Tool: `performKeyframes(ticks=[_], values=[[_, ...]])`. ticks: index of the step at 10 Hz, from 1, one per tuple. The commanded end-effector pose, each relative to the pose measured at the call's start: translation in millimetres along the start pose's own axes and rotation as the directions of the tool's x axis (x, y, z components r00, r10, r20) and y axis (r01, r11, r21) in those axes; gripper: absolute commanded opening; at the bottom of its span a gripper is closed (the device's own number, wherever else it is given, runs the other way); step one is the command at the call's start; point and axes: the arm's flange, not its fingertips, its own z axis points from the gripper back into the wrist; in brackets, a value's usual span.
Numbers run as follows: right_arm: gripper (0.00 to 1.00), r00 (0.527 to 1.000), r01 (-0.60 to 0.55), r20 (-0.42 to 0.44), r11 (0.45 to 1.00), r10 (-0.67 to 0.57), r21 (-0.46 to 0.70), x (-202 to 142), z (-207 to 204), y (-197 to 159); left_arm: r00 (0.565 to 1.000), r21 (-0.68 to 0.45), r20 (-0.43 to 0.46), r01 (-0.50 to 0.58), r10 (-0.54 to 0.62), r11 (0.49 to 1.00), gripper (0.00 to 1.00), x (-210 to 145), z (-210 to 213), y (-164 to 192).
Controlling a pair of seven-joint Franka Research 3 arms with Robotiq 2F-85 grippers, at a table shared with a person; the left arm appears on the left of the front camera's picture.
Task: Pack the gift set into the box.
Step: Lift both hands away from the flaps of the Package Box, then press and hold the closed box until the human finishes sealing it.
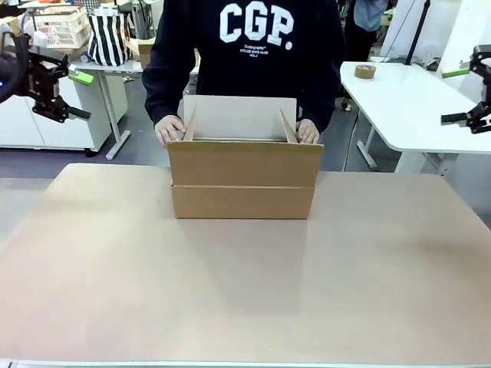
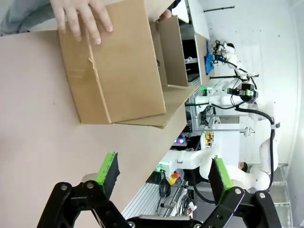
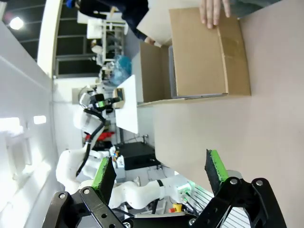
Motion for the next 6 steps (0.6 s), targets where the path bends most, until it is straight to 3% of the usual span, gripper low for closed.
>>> performKeyframes(ticks=[1,6], values=[[1.0,1.0,0.002,-0.008,1.0,-0.002,-0.017,0.1,1.0,12.9,0.999,0.0,-0.02,0.03,-0.03,1.0,1.0,-8.1,1.0,-3.9],[1.0,1.0,0.002,-0.008,1.0,-0.002,-0.017,0.1,1.0,12.9,0.999,0.0,-0.02,0.03,-0.03,1.0,1.0,-8.1,1.0,-3.9]])
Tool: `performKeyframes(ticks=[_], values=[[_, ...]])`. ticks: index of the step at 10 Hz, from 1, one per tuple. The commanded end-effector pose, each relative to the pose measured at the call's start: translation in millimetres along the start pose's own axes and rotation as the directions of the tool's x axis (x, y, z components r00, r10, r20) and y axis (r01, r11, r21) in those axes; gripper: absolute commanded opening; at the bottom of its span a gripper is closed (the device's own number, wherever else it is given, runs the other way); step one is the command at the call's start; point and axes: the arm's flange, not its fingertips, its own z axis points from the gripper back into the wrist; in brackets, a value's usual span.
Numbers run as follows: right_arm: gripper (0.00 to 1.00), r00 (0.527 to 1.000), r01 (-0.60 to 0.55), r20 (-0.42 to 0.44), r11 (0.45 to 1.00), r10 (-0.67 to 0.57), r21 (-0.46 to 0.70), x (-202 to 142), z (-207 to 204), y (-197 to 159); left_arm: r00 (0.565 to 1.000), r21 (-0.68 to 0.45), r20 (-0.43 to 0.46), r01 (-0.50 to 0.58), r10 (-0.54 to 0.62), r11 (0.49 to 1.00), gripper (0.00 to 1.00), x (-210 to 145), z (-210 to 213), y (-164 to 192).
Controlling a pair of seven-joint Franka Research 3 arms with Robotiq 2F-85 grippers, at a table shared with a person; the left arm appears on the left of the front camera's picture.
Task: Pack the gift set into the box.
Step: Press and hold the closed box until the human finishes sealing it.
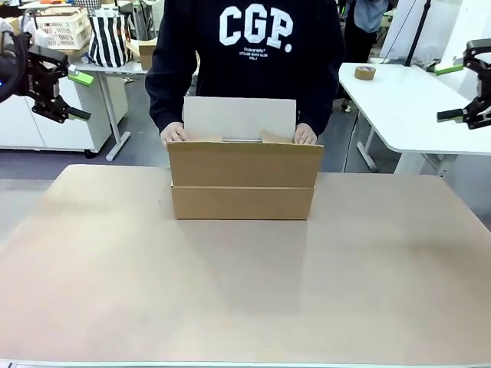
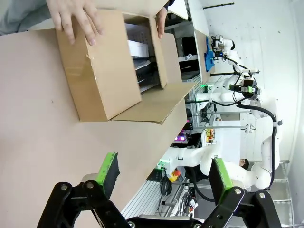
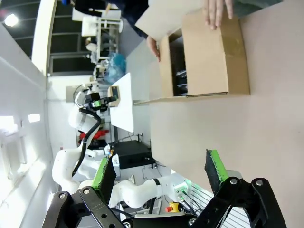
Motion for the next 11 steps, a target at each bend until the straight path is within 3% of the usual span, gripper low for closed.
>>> performKeyframes(ticks=[1,11], values=[[1.0,1.0,0.012,-0.005,1.0,-0.012,0.002,0.6,0.2,4.2,1.0,0.001,-0.01,0.019,-0.019,1.0,1.0,-5.6,0.4,-0.7],[1.0,1.0,0.012,-0.005,1.0,-0.012,0.002,0.6,0.2,4.2,1.0,0.001,-0.01,0.019,-0.019,1.0,1.0,-5.6,0.4,-0.7]])
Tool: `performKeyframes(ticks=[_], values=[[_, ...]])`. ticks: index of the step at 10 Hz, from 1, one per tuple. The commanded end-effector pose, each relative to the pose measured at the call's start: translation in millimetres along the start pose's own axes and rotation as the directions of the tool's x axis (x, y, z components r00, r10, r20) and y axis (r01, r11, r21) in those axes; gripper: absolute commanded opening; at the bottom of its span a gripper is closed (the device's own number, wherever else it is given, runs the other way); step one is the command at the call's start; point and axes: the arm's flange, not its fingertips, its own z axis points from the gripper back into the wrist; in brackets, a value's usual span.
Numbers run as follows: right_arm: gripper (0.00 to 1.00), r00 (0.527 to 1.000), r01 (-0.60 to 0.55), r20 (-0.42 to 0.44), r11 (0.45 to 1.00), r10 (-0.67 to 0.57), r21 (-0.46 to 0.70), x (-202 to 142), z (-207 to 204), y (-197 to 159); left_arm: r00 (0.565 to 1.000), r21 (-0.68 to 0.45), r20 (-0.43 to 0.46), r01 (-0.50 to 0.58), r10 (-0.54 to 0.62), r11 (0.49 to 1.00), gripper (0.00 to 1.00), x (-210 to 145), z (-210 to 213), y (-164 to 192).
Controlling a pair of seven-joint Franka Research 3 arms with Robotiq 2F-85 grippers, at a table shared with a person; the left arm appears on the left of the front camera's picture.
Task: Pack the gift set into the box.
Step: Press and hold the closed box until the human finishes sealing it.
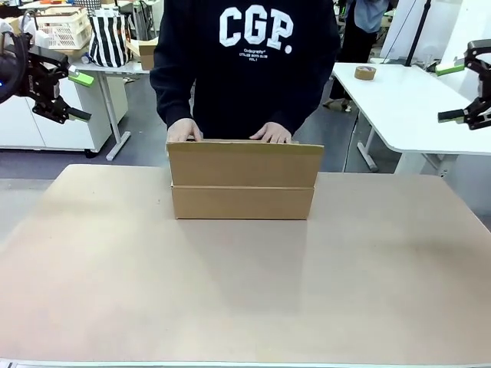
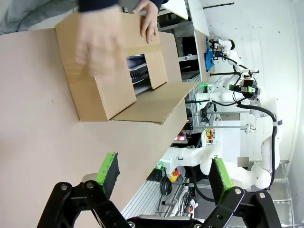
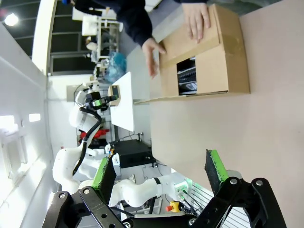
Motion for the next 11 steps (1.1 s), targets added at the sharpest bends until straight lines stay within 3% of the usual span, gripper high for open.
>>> performKeyframes(ticks=[1,11], values=[[1.0,1.0,0.01,0.0,1.0,-0.01,0.0,1.2,-0.3,4.7,1.0,0.002,-0.01,0.019,-0.019,1.0,1.0,-4.9,0.8,-1.4],[1.0,1.0,0.01,0.0,1.0,-0.01,0.0,1.2,-0.3,4.7,1.0,0.002,-0.01,0.019,-0.019,1.0,1.0,-4.9,0.8,-1.4]])
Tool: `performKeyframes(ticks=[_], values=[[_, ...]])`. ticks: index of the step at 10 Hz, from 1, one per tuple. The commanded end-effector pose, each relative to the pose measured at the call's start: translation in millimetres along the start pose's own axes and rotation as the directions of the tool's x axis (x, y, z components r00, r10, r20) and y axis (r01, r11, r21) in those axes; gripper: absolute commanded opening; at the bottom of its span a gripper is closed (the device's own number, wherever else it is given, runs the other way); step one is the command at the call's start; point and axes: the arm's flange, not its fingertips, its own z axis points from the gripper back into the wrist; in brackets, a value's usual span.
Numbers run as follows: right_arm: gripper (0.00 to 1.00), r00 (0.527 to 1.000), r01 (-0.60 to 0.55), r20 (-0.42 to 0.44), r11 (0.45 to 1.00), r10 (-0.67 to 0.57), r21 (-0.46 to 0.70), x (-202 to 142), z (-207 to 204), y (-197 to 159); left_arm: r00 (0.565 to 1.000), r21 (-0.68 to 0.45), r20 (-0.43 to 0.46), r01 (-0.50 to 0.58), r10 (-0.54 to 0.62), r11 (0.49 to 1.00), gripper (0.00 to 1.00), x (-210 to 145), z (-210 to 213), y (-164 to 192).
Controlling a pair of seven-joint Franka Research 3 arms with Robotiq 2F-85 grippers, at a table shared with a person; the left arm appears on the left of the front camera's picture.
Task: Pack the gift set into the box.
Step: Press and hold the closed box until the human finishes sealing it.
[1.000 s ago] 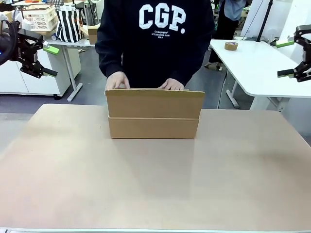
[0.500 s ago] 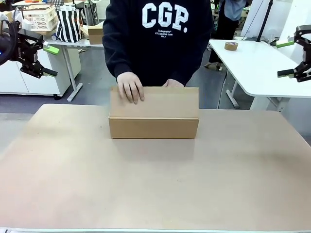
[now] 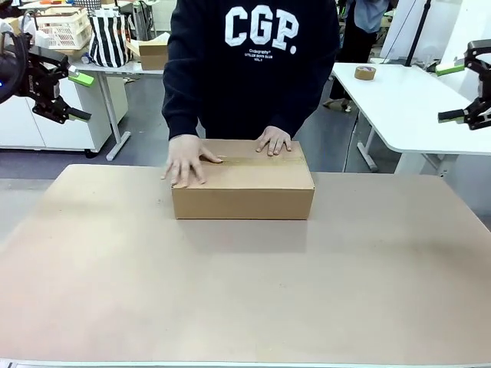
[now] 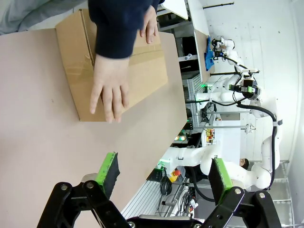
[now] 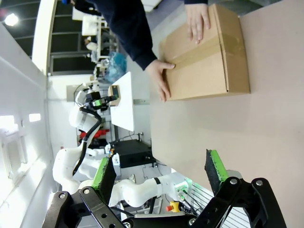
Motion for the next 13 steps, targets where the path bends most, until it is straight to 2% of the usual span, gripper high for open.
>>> performKeyframes(ticks=[1,13], values=[[1.0,1.0,0.01,0.001,1.0,-0.01,0.0,1.3,-0.6,4.8,1.0,0.002,-0.01,0.018,-0.018,1.0,1.0,-4.9,0.8,-1.5],[1.0,1.0,0.01,0.001,1.0,-0.01,0.0,1.3,-0.6,4.8,1.0,0.002,-0.01,0.018,-0.018,1.0,1.0,-4.9,0.8,-1.5]])
